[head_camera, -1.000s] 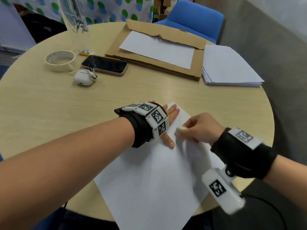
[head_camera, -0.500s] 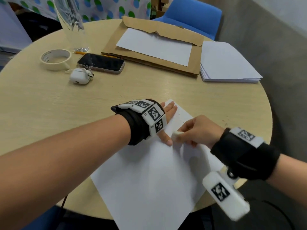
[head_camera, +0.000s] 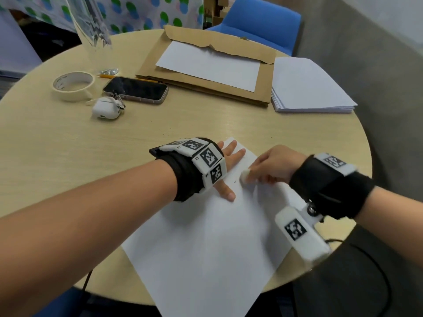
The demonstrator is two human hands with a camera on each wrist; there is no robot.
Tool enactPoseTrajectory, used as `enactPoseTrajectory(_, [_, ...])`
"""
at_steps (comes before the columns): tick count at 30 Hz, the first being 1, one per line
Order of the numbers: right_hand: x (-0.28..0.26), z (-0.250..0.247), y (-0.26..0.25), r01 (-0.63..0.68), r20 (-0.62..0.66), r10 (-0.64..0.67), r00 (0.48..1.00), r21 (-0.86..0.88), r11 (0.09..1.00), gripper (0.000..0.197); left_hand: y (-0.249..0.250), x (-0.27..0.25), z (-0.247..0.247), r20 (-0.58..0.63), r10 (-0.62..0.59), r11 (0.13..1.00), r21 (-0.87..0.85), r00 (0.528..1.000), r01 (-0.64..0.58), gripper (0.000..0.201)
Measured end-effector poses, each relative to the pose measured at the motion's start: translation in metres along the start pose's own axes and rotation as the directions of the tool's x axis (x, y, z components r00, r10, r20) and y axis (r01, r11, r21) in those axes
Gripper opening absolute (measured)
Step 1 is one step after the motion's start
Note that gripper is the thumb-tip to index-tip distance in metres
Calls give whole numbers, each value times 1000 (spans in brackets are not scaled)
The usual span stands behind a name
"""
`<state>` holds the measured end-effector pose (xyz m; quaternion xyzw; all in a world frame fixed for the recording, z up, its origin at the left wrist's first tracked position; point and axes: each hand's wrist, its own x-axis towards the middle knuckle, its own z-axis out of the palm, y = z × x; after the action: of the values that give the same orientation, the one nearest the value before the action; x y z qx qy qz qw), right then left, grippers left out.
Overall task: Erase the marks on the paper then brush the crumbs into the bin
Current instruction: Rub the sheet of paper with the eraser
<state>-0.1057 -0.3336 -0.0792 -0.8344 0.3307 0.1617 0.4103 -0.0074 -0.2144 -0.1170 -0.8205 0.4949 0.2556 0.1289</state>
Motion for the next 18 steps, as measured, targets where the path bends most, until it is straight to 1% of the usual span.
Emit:
enactPoseTrajectory(3, [15,-10,-8,23,-153,-8,988,96,995,10,1,-1,0,-8,-1,1000,-9,1000,1,121])
enactPoseTrajectory(5, [13,-6,-3,61,-198,-44,979,78,995,10,1,-1,0,-9,-4,1000,-7,1000,4,123])
enactPoseTrajectory(6, [7,-1,2,81,-182,-70,981,52,995,10,0,0,0,-9,-5,1000,-8,1000,5,123])
enactPoseTrajectory(8, [-8,10,10,101,-61,-102,993,-7,995,11,-1,0,0,-7,-6,1000,-15,1000,6,124])
enactPoseTrajectory(9, [-13,13,12,100,9,-100,995,-35,994,13,-1,1,1,-6,-6,1000,-18,1000,6,124])
enactPoseTrajectory(10, [-15,13,11,87,53,-84,995,-55,995,13,-1,1,1,-3,-4,1000,-20,1000,4,125])
enactPoseTrajectory(11, [-12,10,9,68,62,-64,996,-64,996,13,0,1,1,0,-3,1000,-22,1000,3,125])
enactPoseTrajectory(13, [2,0,0,33,-13,-33,999,-32,999,10,0,1,1,3,-6,1000,-24,1000,6,125])
enactPoseTrajectory(16, [21,-11,-11,37,-170,-28,985,46,998,10,1,0,1,-10,-12,1000,-22,1000,12,127])
enactPoseTrajectory(17, [22,-10,-11,49,-190,-41,981,37,998,10,1,0,1,-14,-15,1000,-18,1000,15,128])
enactPoseTrajectory(18, [20,-6,-9,59,-184,-55,981,14,998,12,0,1,2,-15,-16,1000,-19,1000,16,128])
